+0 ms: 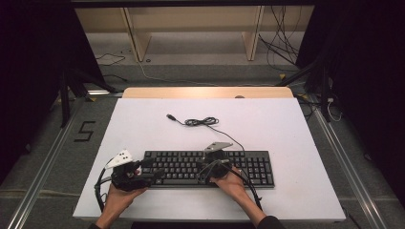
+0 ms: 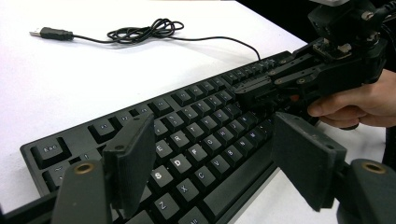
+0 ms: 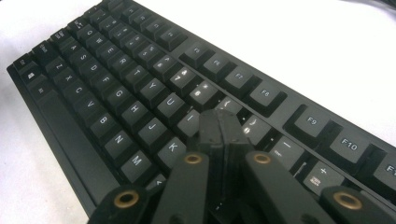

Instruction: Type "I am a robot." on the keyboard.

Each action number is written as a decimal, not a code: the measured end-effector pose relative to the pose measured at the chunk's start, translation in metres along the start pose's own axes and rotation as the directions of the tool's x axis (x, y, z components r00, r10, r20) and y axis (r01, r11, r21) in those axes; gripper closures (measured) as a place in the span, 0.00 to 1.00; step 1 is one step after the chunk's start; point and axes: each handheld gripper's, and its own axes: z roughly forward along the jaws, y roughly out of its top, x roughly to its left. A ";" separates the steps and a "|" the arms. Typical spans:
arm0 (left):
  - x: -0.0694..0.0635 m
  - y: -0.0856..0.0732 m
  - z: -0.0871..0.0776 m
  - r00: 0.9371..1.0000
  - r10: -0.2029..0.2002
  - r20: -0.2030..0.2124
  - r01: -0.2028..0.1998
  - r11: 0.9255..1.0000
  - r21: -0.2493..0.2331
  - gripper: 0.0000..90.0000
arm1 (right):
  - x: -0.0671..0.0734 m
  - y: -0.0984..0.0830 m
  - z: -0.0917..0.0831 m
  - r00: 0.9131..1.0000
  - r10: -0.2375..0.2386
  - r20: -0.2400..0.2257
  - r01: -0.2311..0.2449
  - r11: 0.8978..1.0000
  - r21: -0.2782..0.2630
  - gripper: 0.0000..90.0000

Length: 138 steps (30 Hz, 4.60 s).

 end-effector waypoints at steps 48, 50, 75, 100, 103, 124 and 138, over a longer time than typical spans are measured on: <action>0.001 -0.001 -0.006 1.000 -0.003 -0.012 0.003 1.000 -0.007 0.32 | 0.016 0.011 -0.016 0.990 0.010 -0.139 -0.029 0.991 -0.129 0.44; 0.002 -0.001 -0.007 1.000 -0.007 -0.012 0.007 1.000 -0.010 0.32 | 0.018 0.012 -0.013 0.990 0.005 -0.143 -0.023 0.992 -0.127 0.44; 0.002 -0.002 -0.007 1.000 0.000 -0.016 0.000 1.000 -0.012 0.32 | 0.041 0.009 0.010 0.987 -0.060 -0.147 0.054 0.998 -0.044 1.00; 0.001 -0.002 -0.008 1.000 0.005 -0.016 -0.005 1.000 -0.018 0.32 | 0.052 0.002 0.022 0.986 -0.098 -0.137 0.098 0.995 -0.005 1.00; 0.002 -0.002 -0.008 1.000 0.005 -0.017 -0.006 1.000 -0.018 0.32 | 0.052 0.002 0.022 0.986 -0.097 -0.135 0.097 0.995 -0.007 1.00; 0.003 -0.003 -0.008 1.000 0.004 -0.020 -0.005 1.000 -0.022 0.32 | 0.028 0.012 -0.004 0.986 -0.018 -0.164 -0.001 0.993 -0.117 0.65; 0.003 -0.003 -0.008 1.000 0.003 -0.019 -0.003 1.000 -0.023 0.32 | 0.012 0.015 -0.015 0.992 0.010 -0.124 -0.026 0.992 -0.125 0.41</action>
